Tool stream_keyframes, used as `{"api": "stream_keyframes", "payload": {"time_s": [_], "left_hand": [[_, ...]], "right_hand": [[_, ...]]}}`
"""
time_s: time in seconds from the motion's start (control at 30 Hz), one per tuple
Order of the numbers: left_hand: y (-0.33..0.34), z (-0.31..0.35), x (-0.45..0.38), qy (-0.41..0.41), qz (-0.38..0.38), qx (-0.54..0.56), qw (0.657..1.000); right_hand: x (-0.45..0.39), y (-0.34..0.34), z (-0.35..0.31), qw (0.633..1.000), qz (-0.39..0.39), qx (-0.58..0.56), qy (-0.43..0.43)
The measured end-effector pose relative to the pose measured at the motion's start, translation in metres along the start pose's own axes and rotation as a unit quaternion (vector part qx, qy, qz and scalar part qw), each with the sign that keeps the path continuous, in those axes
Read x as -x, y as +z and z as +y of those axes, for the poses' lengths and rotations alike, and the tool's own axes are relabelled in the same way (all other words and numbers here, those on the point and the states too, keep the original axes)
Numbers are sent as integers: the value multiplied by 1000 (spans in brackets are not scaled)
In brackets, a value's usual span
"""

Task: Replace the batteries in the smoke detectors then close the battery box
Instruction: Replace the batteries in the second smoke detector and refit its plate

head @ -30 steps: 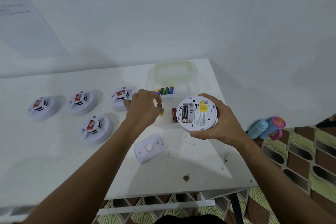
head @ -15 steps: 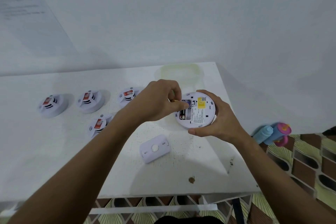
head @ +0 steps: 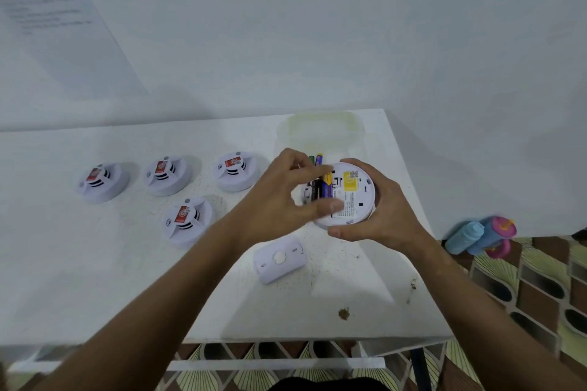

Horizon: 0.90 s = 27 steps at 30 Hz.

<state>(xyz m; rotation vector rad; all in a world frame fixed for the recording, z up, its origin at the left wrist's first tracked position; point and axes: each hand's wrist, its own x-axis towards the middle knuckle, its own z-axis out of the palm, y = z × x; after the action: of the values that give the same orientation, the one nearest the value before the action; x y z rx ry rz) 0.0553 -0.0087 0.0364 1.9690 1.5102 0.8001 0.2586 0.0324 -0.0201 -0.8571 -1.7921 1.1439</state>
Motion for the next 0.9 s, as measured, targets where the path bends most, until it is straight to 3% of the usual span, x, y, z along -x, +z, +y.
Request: {"api": "stream_keyframes", "payload": {"time_s": [0.1,0.43,0.57,0.73,0.9], "left_hand": [[-11,-10,7,-5,-83,9,997],[-15,-24,12,-20,-92,62,994],[-14,-24,17,-26,-89,109,990],[-19,-34,26,-23,-78,50,995],[-7,-63,58,-109,-1,17,994]], "right_hand": [[-1,3,0,1000,-7,-15,-4],[-4,14,-6,1000,-22,-16,-3],[-2,18,-3,1000,-16,-13,4],[5,23,3,999,-23,21,21],[28,11,7,998,-1,42,39]]}}
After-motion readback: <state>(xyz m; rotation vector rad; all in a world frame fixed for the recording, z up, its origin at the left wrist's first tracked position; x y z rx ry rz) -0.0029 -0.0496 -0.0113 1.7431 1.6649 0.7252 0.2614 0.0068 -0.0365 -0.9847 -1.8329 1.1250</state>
